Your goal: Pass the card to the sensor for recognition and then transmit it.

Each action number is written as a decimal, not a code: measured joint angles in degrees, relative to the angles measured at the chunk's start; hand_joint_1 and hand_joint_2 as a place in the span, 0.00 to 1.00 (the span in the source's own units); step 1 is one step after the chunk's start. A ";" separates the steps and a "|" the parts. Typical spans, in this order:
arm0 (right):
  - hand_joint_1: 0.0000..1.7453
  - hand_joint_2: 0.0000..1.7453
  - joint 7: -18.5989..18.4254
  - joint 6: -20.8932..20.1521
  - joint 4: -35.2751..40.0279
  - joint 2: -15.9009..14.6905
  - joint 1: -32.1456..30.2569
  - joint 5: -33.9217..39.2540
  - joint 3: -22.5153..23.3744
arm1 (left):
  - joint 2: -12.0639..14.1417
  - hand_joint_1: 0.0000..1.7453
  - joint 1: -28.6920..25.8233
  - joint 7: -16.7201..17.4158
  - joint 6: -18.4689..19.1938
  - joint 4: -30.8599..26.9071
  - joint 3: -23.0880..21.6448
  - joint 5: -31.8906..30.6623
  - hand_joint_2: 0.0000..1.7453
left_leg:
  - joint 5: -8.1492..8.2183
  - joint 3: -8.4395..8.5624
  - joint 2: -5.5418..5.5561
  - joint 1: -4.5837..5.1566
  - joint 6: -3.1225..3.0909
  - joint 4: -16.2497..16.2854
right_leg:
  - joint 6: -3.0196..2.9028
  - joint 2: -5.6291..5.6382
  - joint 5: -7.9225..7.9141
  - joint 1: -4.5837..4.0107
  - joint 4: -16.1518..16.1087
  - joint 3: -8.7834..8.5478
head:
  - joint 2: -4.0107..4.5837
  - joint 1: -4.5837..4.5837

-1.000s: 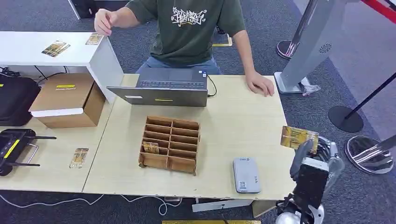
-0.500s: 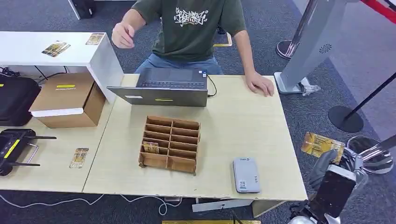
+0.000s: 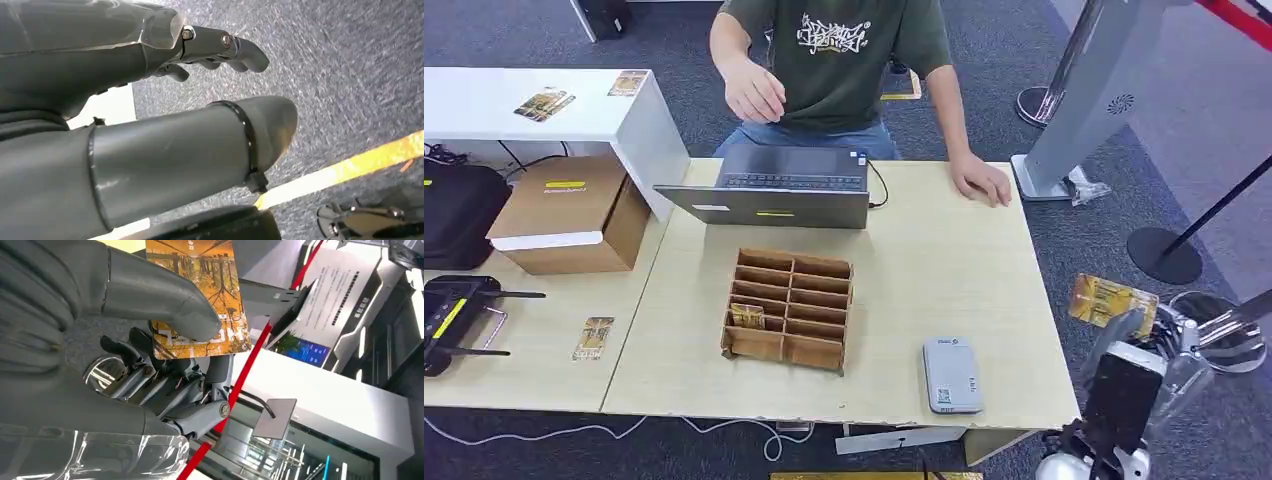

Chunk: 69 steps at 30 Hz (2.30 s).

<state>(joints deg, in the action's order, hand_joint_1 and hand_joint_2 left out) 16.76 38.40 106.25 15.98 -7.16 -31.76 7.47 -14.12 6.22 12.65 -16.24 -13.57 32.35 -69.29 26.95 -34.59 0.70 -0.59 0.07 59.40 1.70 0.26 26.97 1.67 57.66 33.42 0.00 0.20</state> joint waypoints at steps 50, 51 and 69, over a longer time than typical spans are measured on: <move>1.00 1.00 -24.24 -0.28 -24.16 -13.25 27.26 -53.86 -18.17 | 0.92 0.00 -4.86 -7.52 -1.73 0.13 -4.44 -4.79 0.00 | -0.05 -0.03 -0.01 0.00 0.01 0.00 | 0.00 0.01 -0.06 0.00 0.01 0.00 | 0.00 0.00; 1.00 1.00 -24.35 -0.26 -25.43 -13.42 28.67 -53.86 -18.97 | 0.94 0.00 -4.87 -7.58 -1.64 0.13 -4.63 -4.87 0.00 | -0.05 -0.03 -0.01 0.00 0.02 0.01 | -0.01 0.01 -0.07 0.00 0.02 0.00 | 0.00 0.02; 1.00 1.00 -25.73 -2.75 -39.93 -12.57 45.72 -53.86 -26.91 | 0.94 0.00 -4.68 -6.25 -2.30 0.35 -7.15 -7.56 0.00 | -0.07 -0.03 0.01 0.00 0.04 0.01 | 0.00 0.01 -0.07 0.00 0.03 0.01 | 0.00 -0.02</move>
<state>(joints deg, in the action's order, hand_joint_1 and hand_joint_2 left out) -8.96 35.65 66.31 3.41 38.56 -85.61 -19.43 -13.18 1.54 6.41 -18.54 -13.22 25.20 -76.85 26.88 -34.62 0.71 -0.59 0.11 59.42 1.69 0.27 26.91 1.67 57.69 33.43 0.00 0.17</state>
